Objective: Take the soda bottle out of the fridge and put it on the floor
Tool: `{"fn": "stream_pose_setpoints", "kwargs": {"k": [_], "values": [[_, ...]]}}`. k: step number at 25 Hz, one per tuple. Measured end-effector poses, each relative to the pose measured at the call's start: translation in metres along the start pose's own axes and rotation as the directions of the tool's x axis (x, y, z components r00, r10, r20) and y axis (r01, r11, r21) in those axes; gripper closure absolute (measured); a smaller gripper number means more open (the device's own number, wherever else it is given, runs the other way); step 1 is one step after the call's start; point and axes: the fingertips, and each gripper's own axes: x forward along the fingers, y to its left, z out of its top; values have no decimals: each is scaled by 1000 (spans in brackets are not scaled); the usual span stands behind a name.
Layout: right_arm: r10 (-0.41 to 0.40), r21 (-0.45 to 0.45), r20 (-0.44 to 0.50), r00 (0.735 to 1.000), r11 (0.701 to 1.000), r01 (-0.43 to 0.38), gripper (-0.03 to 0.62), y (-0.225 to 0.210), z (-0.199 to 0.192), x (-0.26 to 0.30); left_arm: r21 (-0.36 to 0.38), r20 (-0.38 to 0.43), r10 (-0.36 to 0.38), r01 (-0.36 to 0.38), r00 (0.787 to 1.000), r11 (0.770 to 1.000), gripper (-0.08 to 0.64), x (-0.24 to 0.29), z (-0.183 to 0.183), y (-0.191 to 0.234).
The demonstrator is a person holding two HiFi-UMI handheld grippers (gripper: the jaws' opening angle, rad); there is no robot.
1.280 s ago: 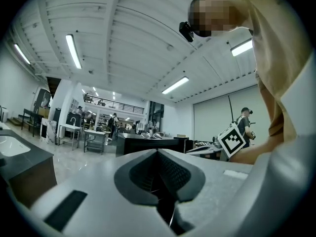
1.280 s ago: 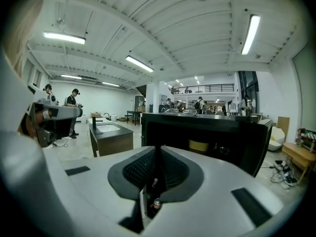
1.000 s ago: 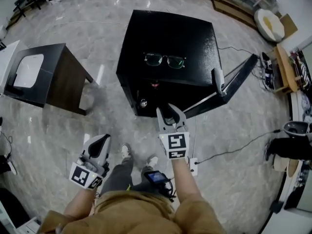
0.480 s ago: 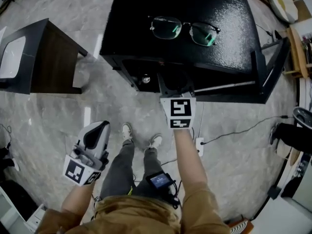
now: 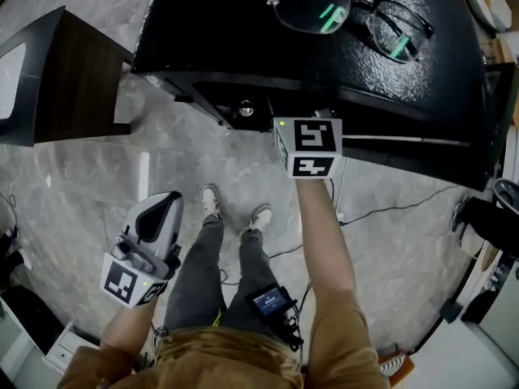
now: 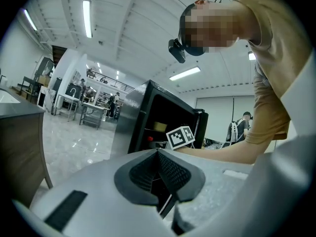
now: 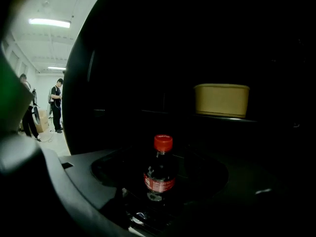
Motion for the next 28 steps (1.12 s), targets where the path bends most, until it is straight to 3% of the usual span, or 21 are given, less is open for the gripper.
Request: {"fn": "stream_pose_setpoints", "kwargs": {"k": [13,21,28], "values": [[-20,-62,-34,999,998,18,282,-4,-26,38,-28,-48,19,-21,999,999,558,1,-28,21],[-43,-5,-72,996,999,43,284,-9,-45,56,-35,-64,15,-17,998,999,558,-3,-32,32],[-43,-6,-62,997,999,43,290,-11,-41,52,-38,-77,4,-7,997,999,558,-9,-36,41]]}}
